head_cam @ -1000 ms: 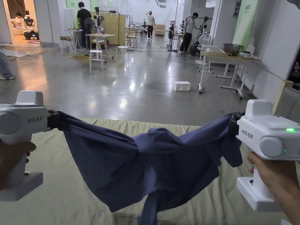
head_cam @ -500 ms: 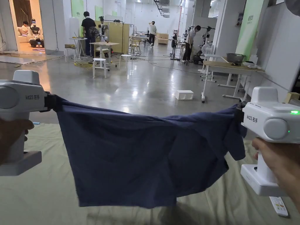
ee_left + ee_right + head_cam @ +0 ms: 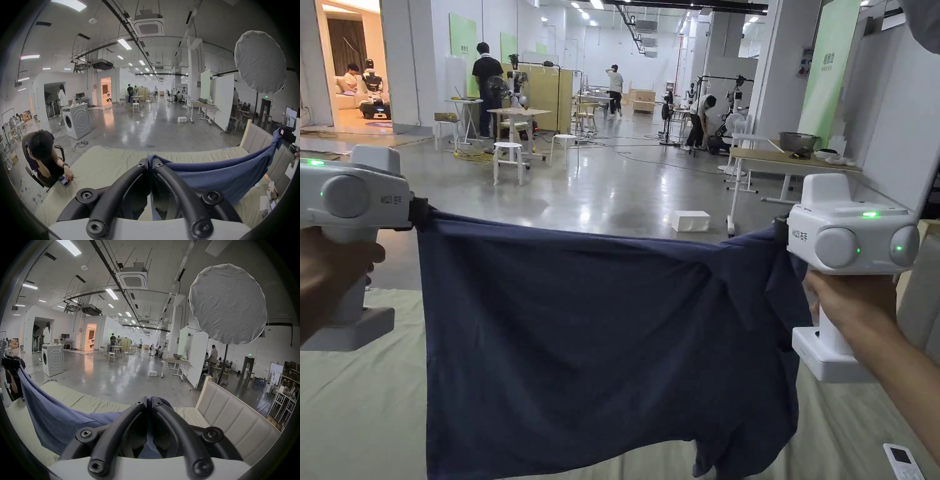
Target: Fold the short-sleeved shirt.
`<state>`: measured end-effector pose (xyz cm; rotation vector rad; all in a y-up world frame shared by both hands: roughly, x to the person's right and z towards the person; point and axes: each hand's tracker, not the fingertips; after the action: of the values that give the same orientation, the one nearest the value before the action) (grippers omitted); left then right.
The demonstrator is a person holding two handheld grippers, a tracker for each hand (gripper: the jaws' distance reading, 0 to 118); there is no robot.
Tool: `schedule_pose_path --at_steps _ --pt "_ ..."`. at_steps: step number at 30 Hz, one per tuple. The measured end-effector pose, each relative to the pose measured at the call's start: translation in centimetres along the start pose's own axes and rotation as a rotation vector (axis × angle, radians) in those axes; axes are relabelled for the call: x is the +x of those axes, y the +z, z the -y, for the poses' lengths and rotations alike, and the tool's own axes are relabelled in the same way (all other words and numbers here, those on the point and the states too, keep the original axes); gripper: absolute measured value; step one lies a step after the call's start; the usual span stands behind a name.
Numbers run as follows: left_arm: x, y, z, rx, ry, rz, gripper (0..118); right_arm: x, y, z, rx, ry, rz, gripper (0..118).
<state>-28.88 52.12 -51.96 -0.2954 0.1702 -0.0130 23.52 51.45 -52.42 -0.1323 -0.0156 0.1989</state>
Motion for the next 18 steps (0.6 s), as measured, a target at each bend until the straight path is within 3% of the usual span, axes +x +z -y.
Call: schedule_pose_path --at_steps 5,6,8,12,18 --pt "0.6 -0.9 -1.5 0.044 0.016 -0.022 4 -0.3 -0.9 -1.1 0.017 -0.036 0.023 5" --pt "0.7 -0.9 -1.6 0.053 0.014 -0.028 4 -0.9 -2.5 -3.3 0.1 0.027 0.027 5" --pt "1.0 -0.7 -1.6 0.054 -0.013 -0.027 4 -1.2 -3.0 -3.8 0.099 0.017 0.033 5" --pt "1.2 -0.5 -0.2 0.052 -0.021 -0.034 4 -1.5 -3.6 -2.0 0.056 -0.019 -0.002 5" --pt "1.0 1.2 4.6 0.022 -0.05 -0.028 4 -2.0 0.1 2.2 0.001 0.01 0.017 5"
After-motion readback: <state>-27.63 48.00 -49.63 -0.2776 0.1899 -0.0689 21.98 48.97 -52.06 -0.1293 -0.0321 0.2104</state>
